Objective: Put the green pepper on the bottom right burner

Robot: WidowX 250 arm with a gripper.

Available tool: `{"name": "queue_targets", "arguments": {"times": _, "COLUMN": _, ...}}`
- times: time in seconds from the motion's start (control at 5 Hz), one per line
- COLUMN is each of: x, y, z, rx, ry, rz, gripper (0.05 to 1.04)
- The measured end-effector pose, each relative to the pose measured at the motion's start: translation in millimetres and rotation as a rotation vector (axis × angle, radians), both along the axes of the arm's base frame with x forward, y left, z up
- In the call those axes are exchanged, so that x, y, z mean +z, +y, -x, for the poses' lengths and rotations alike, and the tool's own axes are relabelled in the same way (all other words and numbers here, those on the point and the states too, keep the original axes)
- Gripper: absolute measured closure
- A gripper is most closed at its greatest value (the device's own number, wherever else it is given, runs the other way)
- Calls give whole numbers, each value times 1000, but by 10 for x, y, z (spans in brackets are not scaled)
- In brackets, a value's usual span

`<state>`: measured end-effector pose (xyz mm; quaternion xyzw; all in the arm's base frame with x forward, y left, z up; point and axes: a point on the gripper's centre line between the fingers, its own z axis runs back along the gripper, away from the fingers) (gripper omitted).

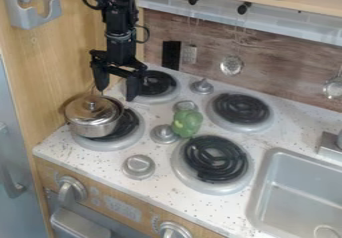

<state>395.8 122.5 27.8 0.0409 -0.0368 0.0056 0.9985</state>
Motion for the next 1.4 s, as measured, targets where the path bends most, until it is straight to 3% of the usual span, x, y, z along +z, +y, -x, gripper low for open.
{"name": "queue_targets", "arguments": {"times": 0.2, "x": -198, "y": -14, "z": 64, "rx": -1, "ry": 50, "rz": 15, "gripper": 85}}
{"name": "queue_targets", "arguments": {"times": 0.4, "x": -197, "y": -39, "z": 19, "rx": -52, "ry": 56, "rz": 22, "gripper": 85}}
{"name": "queue_targets", "arguments": {"times": 0.8, "x": -42, "y": -610, "z": -327, "rx": -287, "ry": -16, "rz": 38, "gripper": 85}}
{"name": "queue_targets", "arguments": {"times": 1.0, "x": 19, "y": -772, "z": -493, "rx": -357, "ry": -65, "rz": 67, "gripper": 85}}
{"name": "queue_targets", "arguments": {"times": 1.2, "x": -52, "y": -1022, "z": -621, "rx": -434, "ry": -46, "rz": 82, "gripper": 85}}
{"name": "queue_targets", "arguments": {"times": 1.4, "x": -234, "y": -1211, "z": -706, "rx": -475, "ry": 6, "rz": 120, "gripper": 85}}
